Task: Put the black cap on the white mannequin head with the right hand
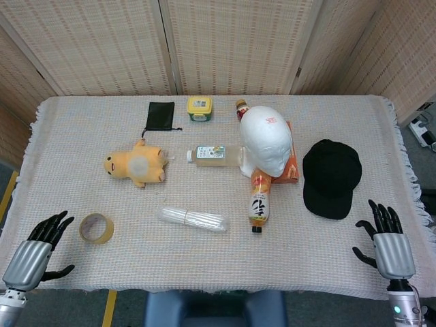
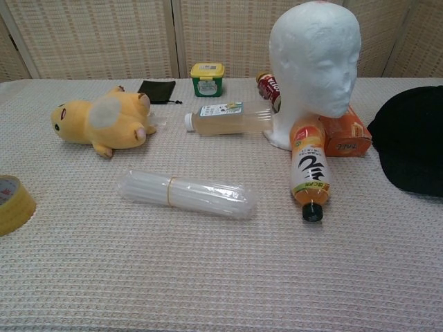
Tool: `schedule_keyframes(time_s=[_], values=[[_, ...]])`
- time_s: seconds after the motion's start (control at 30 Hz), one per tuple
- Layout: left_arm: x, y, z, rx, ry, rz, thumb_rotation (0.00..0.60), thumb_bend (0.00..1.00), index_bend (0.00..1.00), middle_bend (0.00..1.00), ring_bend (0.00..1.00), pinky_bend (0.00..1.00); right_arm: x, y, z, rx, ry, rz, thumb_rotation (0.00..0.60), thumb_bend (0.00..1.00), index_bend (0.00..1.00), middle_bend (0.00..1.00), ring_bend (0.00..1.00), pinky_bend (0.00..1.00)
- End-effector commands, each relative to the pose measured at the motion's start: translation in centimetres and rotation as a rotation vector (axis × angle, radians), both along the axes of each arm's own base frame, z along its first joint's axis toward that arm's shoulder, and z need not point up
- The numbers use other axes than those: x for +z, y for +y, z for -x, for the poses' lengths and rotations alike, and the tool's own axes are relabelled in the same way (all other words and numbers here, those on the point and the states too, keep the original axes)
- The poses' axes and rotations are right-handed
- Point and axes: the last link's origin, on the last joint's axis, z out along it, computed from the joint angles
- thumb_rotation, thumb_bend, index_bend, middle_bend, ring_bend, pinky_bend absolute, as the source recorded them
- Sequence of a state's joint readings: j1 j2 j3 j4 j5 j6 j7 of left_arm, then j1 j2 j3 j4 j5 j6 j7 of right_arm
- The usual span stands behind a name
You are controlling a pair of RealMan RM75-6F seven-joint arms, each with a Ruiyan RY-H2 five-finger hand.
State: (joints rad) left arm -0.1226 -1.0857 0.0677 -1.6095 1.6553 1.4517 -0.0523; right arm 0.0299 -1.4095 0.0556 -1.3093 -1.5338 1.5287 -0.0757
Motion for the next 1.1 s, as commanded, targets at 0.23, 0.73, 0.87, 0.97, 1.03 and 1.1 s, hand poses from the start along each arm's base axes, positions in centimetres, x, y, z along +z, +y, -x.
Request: schedule_keyframes(time_s=[0.23, 0.73, 0.87, 0.97, 1.03, 1.1], values=[[1.1, -0.4, -0.4, -0.013, -0.083, 0.019, 0.600, 0.19, 0.07, 0.00, 0.00, 0.15, -5.8, -1.9, 1.4, -0.024, -0.102, 0.134, 0.600, 0.15, 0.45, 0.00, 0.00, 0.00], [1.9, 0.6, 0.4, 0.022, -0.145, 0.067, 0.600, 0.19, 0.07, 0.00, 0.00, 0.15, -11.0, -4.9, 0.4, -0.029, -0.067, 0.222, 0.600, 0.19, 0.48, 0.00, 0.00, 0.00], [2.0, 0.9, 0.6, 0.031, -0.155, 0.072, 0.600, 0.19, 0.07, 0.00, 0.00, 0.15, -11.7, -5.7, 0.0, -0.024, -0.056, 0.229, 0.600, 0.19, 0.48, 0.00, 0.00, 0.00], [2.1, 1.0, 0.7, 0.033, -0.159, 0.077, 0.600, 0.19, 0.07, 0.00, 0.00, 0.15, -12.2, -6.3, -0.3, -0.027, -0.040, 0.228, 0.600, 0.19, 0.48, 0.00, 0.00, 0.00], [2.1, 1.1, 0.7, 0.035, -0.161, 0.079, 0.600, 0.18, 0.07, 0.00, 0.00, 0.15, -12.4, -6.7, -0.4, -0.031, -0.031, 0.227, 0.600, 0.19, 0.48, 0.00, 0.00, 0.00], [2.1, 1.2, 0.8, 0.039, -0.164, 0.082, 0.600, 0.18, 0.07, 0.00, 0.00, 0.15, -12.6, -6.9, -0.5, -0.038, -0.033, 0.228, 0.600, 0.19, 0.48, 0.00, 0.00, 0.00]])
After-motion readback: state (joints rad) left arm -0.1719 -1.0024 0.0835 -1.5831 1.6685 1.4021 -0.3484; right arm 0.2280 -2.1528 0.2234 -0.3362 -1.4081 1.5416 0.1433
